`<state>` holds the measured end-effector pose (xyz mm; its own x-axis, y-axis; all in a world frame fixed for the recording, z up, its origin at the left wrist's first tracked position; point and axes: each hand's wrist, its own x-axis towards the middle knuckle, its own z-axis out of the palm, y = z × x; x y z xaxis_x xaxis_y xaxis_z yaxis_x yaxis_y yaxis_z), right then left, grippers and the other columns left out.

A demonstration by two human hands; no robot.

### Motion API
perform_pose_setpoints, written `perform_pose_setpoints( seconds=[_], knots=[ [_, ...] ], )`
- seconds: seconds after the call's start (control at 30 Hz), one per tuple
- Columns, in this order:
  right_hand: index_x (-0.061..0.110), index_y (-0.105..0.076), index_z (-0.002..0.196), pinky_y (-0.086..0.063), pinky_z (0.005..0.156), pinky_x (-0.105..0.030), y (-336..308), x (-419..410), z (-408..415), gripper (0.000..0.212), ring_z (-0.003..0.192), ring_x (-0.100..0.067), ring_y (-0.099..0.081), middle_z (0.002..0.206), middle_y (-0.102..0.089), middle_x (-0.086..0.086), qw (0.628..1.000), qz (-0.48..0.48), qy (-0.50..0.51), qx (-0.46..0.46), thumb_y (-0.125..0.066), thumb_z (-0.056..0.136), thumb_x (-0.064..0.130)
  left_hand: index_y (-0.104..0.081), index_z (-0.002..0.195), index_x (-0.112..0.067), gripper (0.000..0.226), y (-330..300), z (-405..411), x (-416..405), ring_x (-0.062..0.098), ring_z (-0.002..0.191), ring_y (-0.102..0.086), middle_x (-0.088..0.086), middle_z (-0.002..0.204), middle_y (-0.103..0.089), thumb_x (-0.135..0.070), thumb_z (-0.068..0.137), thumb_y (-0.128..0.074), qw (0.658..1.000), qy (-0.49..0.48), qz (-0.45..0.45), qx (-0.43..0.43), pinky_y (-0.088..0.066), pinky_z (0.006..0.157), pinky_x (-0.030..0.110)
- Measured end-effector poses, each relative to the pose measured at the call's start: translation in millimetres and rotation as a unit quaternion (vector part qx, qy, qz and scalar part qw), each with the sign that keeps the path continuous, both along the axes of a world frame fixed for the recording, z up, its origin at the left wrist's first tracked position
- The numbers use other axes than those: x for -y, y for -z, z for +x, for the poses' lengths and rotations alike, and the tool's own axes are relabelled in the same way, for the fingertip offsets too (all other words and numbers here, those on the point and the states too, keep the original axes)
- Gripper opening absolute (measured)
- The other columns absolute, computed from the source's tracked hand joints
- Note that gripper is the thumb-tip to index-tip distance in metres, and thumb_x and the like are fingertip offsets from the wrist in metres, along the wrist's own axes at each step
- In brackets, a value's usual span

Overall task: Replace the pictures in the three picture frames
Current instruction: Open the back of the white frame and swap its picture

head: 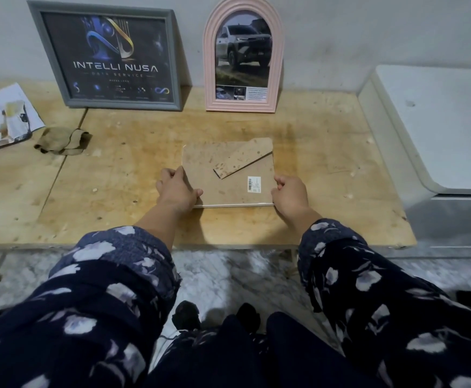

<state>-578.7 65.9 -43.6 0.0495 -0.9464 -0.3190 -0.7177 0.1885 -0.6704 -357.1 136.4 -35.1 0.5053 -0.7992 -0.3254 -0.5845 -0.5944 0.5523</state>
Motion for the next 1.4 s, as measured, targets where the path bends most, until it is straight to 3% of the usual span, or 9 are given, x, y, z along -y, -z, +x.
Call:
perform_pose_setpoints(
  seconds=[0.17,0.4,0.57,0.67,0.77,0.9,1.0,1.27,1.4],
  knots=[
    [0.021,-0.035,0.147,-0.046,0.082,-0.028,5.0,-2.0,-6.3,0.048,0.095,-0.018,-0.056,0.130,-0.051,-0.007,0.990,-0.025,-0.097,-0.100,-0.037,0.099,0.013,-0.038,0.139,-0.006,0.058,-1.7,0.1,3.7,0.032,0.127,-0.033,0.010,0.139,-0.025,-0.023,0.091,-0.066,1.000,0.010,0.017,0.000,-0.028,0.111,0.040],
    [0.028,-0.019,0.151,-0.045,0.084,-0.037,-4.5,-7.8,-7.7,0.063,0.107,-0.027,-0.050,0.123,-0.047,-0.010,0.928,-0.044,-0.211,-0.305,-0.033,0.094,0.006,-0.042,0.130,-0.007,0.049,-2.1,0.4,10.5,0.034,0.121,-0.038,0.010,0.134,-0.027,-0.028,0.091,-0.064,0.997,0.025,0.069,0.036,-0.037,0.106,0.043],
    [0.024,-0.031,0.144,-0.036,0.087,-0.038,-20.8,-4.5,-5.2,0.055,0.108,-0.026,-0.048,0.115,-0.056,-0.007,0.872,-0.071,-0.271,-0.401,-0.036,0.091,0.009,-0.039,0.130,-0.004,0.046,-8.3,-1.8,15.3,0.035,0.119,-0.037,0.012,0.133,-0.026,-0.024,0.094,-0.058,0.989,0.060,0.111,0.083,-0.037,0.099,0.042],
    [0.024,-0.051,0.123,-0.034,0.088,-0.039,-31.3,8.5,1.8,0.038,0.095,-0.023,-0.047,0.098,-0.058,-0.003,0.860,-0.036,-0.281,-0.424,-0.039,0.090,0.011,-0.038,0.130,-0.002,0.044,-11.5,-2.9,17.6,0.036,0.117,-0.037,0.013,0.133,-0.024,-0.020,0.094,-0.055,0.983,0.073,0.137,0.098,-0.039,0.093,0.041],
    [0.024,-0.061,0.107,-0.033,0.086,-0.039,-32.8,22.8,7.4,0.022,0.087,-0.021,-0.042,0.088,-0.052,0.001,0.863,-0.017,-0.274,-0.423,-0.048,0.090,0.019,-0.038,0.130,-0.005,0.046,-12.1,-2.8,17.7,0.035,0.117,-0.037,0.012,0.132,-0.024,-0.022,0.092,-0.058,0.978,0.081,0.152,0.115,-0.040,0.091,0.042],
    [0.024,-0.059,0.118,-0.035,0.087,-0.039,-32.9,31.4,8.7,0.035,0.105,-0.023,-0.052,0.111,-0.060,0.001,0.895,-0.050,-0.246,-0.368,-0.063,0.084,0.021,-0.040,0.129,-0.007,0.048,-11.3,0.0,18.5,0.033,0.113,-0.043,0.010,0.130,-0.027,-0.025,0.090,-0.060,0.975,0.083,0.161,0.129,-0.043,0.092,0.044],
    [0.022,-0.042,0.133,-0.037,0.093,-0.046,-38.3,36.7,8.9,0.060,0.119,-0.030,-0.044,0.129,-0.047,-0.007,0.905,-0.004,-0.249,-0.346,-0.070,0.080,0.023,-0.041,0.129,-0.004,0.053,-12.6,-0.7,22.7,0.033,0.110,-0.047,0.010,0.130,-0.027,-0.029,0.088,-0.063,0.974,0.081,0.173,0.122,-0.045,0.093,0.044],
    [0.037,-0.006,0.150,-0.029,0.107,-0.054,-44.6,54.6,13.8,0.091,0.137,-0.036,-0.020,0.147,-0.027,-0.012,0.872,0.115,-0.301,-0.368,-0.067,0.084,0.031,-0.035,0.135,-0.004,0.067,-16.8,-0.3,30.5,0.034,0.115,-0.048,0.008,0.135,-0.025,-0.033,0.085,-0.069,0.972,0.080,0.193,0.108,-0.045,0.099,0.046],
    [0.048,0.005,0.146,-0.030,0.104,-0.060,-45.6,60.8,17.7,0.105,0.136,-0.041,-0.019,0.149,-0.029,-0.013,0.847,0.155,-0.301,-0.410,-0.073,0.076,0.042,-0.027,0.142,-0.008,0.074,-26.4,-2.9,37.4,0.032,0.130,-0.033,0.010,0.140,-0.024,-0.032,0.084,-0.067,0.957,0.116,0.215,0.155,-0.036,0.103,0.046]
  ],
)
